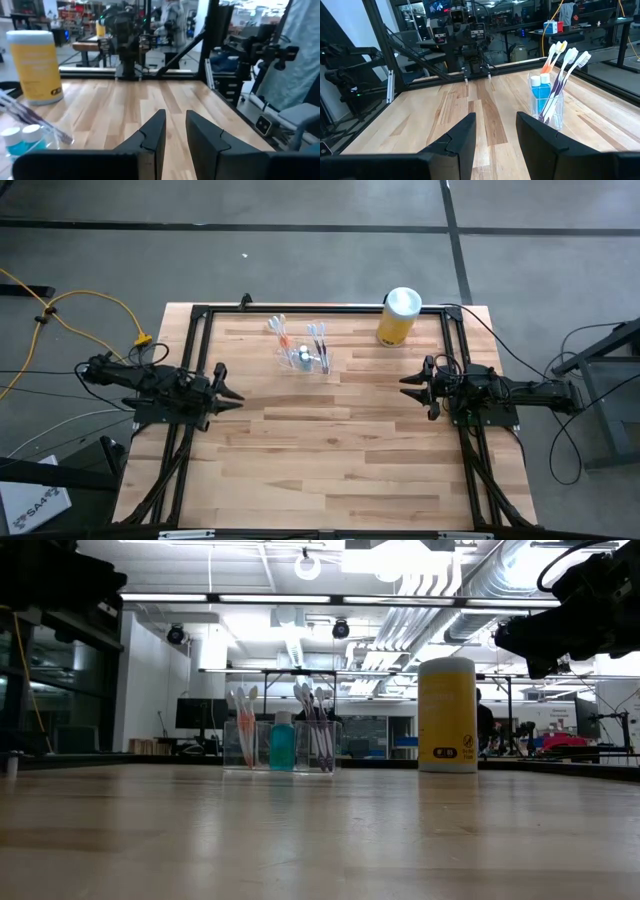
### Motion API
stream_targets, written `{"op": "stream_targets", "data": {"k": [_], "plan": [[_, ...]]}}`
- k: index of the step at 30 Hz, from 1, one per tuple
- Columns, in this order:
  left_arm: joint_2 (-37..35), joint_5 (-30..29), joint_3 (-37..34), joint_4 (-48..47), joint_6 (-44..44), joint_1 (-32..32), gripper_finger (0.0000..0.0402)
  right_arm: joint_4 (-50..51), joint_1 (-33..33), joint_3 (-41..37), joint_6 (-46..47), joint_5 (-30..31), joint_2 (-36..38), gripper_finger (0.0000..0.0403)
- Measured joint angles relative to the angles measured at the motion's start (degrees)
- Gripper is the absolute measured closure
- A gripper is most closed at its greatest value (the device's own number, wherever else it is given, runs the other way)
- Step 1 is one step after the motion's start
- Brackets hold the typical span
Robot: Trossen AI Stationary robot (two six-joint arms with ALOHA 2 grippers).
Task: Pick & Place toothbrushing station
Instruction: Return to Home Position
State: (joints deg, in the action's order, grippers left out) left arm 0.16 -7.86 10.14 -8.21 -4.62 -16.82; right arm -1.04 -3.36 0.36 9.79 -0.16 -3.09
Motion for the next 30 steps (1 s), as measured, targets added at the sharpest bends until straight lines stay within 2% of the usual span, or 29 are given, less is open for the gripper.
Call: {"op": "stream_targets", "data": {"k": [12,20,30], "plan": [[0.0,-7.5,-6.9,11.9,0.8,-2.8,0.0331,0.0,0.0,0.0,0.0,0.0,0.0,0.0271],[0.0,-7.0,-8.1,12.4,1.4,-3.6,0.0331,0.0,0.0,0.0,0.0,0.0,0.0,0.0271],[0.0,-7.2,-9.1,14.3,6.0,-7.6,0.0331,0.0,0.0,0.0,0.0,0.0,0.0,0.0271]]}}
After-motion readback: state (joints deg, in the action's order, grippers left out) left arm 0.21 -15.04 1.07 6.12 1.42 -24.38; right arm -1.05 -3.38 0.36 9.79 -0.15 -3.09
